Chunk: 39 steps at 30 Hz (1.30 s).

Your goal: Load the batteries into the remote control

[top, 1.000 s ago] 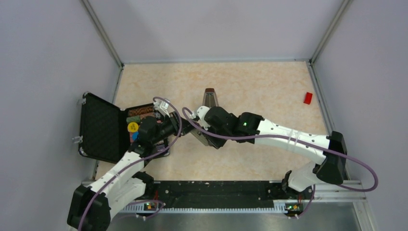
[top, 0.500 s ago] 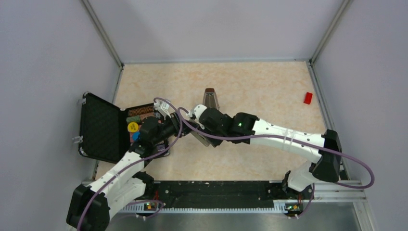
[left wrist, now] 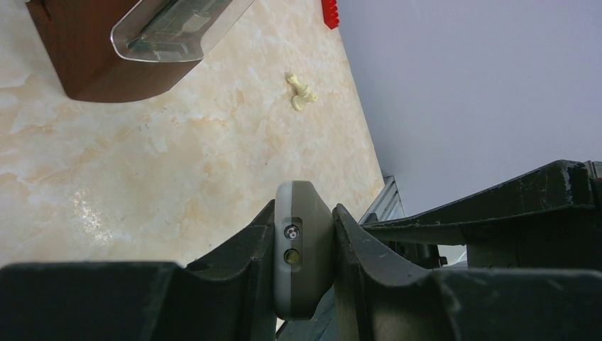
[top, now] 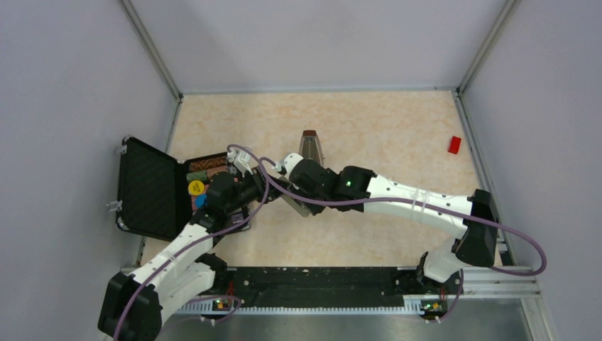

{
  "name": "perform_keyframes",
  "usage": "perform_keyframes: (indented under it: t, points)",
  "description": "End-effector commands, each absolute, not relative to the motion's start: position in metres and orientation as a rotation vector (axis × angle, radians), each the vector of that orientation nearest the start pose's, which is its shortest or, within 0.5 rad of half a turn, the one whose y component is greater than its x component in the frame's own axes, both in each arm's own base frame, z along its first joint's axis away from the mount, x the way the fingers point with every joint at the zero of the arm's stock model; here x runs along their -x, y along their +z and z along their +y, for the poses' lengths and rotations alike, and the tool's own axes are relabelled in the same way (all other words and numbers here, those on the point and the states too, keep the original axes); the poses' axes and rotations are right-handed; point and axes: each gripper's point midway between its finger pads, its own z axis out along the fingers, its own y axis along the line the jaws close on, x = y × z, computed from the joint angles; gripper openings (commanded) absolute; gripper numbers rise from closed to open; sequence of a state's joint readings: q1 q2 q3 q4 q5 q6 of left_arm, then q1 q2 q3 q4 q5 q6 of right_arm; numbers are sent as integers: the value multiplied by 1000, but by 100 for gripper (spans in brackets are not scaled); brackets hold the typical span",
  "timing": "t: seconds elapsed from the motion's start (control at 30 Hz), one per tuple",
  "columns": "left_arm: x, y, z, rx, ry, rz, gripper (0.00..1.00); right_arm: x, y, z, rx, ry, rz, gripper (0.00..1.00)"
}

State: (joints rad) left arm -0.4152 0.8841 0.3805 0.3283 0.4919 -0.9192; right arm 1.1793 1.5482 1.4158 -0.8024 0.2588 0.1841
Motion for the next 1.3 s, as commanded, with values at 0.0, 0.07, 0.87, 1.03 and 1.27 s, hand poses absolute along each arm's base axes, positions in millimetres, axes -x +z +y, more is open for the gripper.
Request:
perform_keyframes:
  t: [0.0,0.07,0.87,1.03,1.27]
  points:
    - [-235,225,-230,38,-1399,1839,0,-178,198,350,1083,311,2186,0]
    - [-235,226,-230,37,-1398,1836,0,-176,197,351,1093,318,2188,0]
    - [-234,226,-228,26,-1381,1838,0,-176,184,344,1117,255,2207,0]
    - [-232,227,-231,5,-1404,1836,0,-178,187,348,1113,267,2192,0]
    - [-230,229,-233,-10,-1423,1833,0,-179,191,357,1118,294,2181,0]
